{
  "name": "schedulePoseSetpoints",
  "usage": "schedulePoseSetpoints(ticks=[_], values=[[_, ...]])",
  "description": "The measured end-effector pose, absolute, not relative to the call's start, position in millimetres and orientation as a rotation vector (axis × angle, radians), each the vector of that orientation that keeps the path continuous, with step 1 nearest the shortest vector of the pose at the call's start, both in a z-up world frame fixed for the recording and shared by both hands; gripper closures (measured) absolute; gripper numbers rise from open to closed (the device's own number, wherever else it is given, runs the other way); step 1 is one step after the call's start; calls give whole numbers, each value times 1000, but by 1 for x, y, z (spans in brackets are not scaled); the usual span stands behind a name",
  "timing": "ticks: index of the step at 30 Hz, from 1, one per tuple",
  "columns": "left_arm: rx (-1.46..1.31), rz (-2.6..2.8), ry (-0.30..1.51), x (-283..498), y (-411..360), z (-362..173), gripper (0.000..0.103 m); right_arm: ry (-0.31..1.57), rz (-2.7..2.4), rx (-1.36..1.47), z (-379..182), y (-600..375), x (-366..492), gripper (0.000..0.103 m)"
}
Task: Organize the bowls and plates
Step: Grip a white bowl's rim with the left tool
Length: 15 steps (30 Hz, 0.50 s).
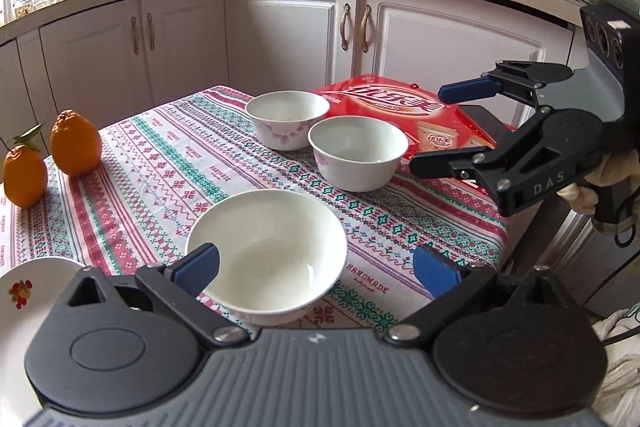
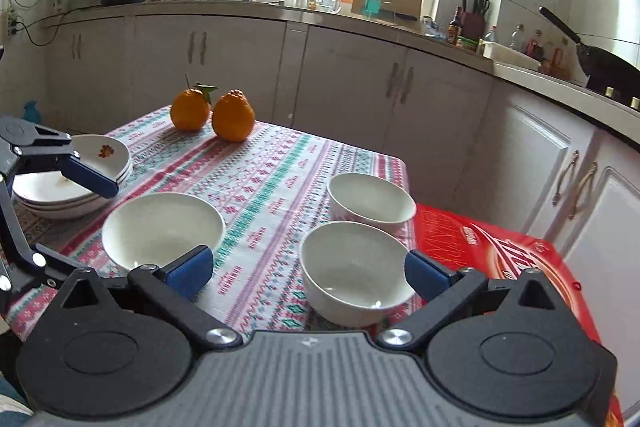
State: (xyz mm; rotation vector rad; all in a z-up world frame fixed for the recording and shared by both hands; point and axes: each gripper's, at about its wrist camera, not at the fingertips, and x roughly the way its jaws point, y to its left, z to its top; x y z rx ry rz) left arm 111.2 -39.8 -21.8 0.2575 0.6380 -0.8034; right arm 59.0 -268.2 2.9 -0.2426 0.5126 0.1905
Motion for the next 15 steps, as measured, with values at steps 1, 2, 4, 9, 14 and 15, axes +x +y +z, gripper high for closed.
schedulePoseSetpoints(ticks=[1,2,4,9,14,15], values=[[253,-814,645,113,-43,-21,1,517,182,-245,1,-272,58,0],[247,-822,657,116,-48,-20,1,524,177,-246,-3,-276,56,0],[258,-804,659,122,-59,-19,1,541,167,-243,-11,-283,56,0],[304,-799,609,139,-91,-12,1,587,154,-222,-29,-296,65,0],[371,-804,606,169,-130,-16,1,589,138,-245,-42,-300,76,0],[379,-811,608,174,-136,-18,1,587,131,-255,-44,-300,79,0]])
